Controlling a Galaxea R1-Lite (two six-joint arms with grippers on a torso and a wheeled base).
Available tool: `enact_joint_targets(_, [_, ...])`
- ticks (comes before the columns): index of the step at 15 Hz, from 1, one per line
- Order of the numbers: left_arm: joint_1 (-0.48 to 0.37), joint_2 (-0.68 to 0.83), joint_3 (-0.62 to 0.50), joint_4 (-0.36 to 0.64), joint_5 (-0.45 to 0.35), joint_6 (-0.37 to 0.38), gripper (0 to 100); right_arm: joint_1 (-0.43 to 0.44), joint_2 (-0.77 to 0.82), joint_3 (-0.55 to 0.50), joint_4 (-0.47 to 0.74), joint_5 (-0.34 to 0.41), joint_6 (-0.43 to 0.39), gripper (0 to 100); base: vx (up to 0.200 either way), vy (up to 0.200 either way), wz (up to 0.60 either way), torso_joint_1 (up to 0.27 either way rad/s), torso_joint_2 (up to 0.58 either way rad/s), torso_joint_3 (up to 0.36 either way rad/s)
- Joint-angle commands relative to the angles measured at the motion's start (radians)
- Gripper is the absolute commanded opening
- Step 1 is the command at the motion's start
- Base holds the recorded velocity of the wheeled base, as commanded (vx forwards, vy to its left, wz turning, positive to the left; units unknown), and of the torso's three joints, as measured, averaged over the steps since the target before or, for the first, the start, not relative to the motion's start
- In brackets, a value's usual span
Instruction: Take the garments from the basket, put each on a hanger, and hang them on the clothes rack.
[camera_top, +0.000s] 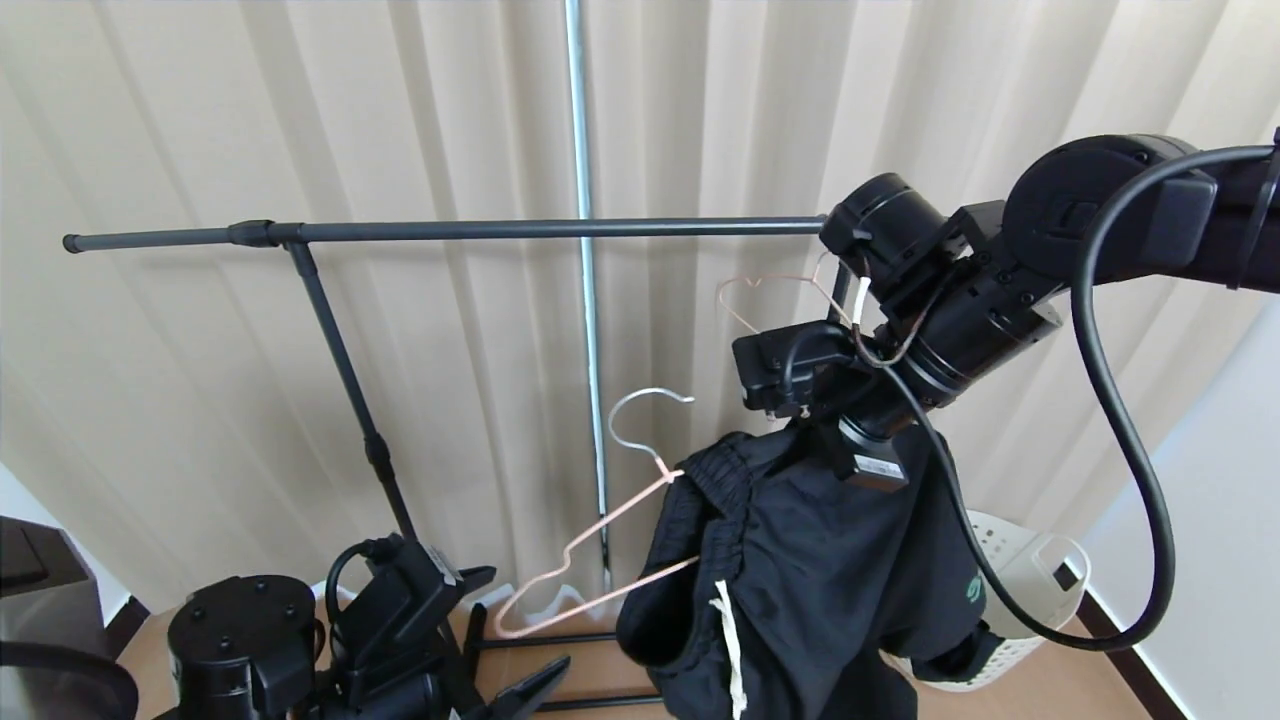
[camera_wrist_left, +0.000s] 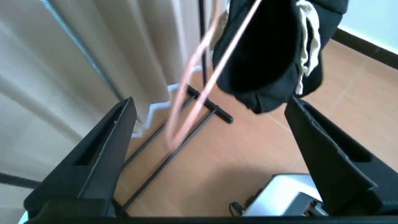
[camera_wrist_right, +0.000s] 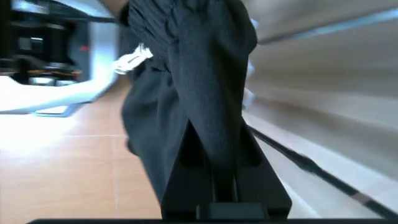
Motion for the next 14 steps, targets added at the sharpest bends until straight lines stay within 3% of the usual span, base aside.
enact_joint_targets(1, [0.054, 0.003, -0.021, -0.001, -0.003, -0.004, 100, 0.019, -0.020, -0.005, -0.033, -0.051, 0.016, 0, 0.000, 0.000, 0.00, 0.000, 0.00, 0.000])
enact_joint_targets(2, [0.074, 0.004, -0.036, -0.001, -0.003, -0.027, 100, 0.034, -0.023, -0.009, -0.048, -0.094, 0.027, 0, 0.000, 0.000, 0.00, 0.000, 0.00, 0.000])
enact_joint_targets(3, [0.084, 0.006, -0.073, -0.001, -0.003, -0.125, 100, 0.047, -0.026, -0.019, -0.059, -0.172, 0.039, 0, 0.000, 0.000, 0.00, 0.000, 0.00, 0.000])
enact_joint_targets(6, [0.084, 0.053, -0.133, -0.001, 0.002, -0.260, 100, 0.059, -0.047, -0.017, -0.119, -0.271, 0.087, 0, 0.000, 0.000, 0.00, 0.000, 0.00, 0.000])
enact_joint_targets(7, [0.083, 0.072, -0.140, -0.001, 0.004, -0.274, 100, 0.059, -0.050, -0.020, -0.128, -0.271, 0.107, 0, 0.000, 0.000, 0.00, 0.000, 0.00, 0.000])
enact_joint_targets(9, [0.080, 0.146, -0.182, -0.001, 0.005, -0.362, 100, 0.062, -0.059, -0.026, -0.163, -0.274, 0.250, 0, 0.000, 0.000, 0.00, 0.000, 0.00, 0.000])
enact_joint_targets(12, [0.069, 0.170, -0.219, -0.001, 0.013, -0.434, 100, 0.082, -0.072, -0.025, -0.192, -0.272, 0.326, 0, 0.000, 0.000, 0.00, 0.000, 0.00, 0.000])
enact_joint_targets(14, [0.061, 0.170, -0.272, -0.001, 0.096, -0.498, 100, 0.102, -0.099, -0.009, -0.192, -0.269, 0.369, 0, 0.000, 0.000, 0.00, 0.000, 0.00, 0.000])
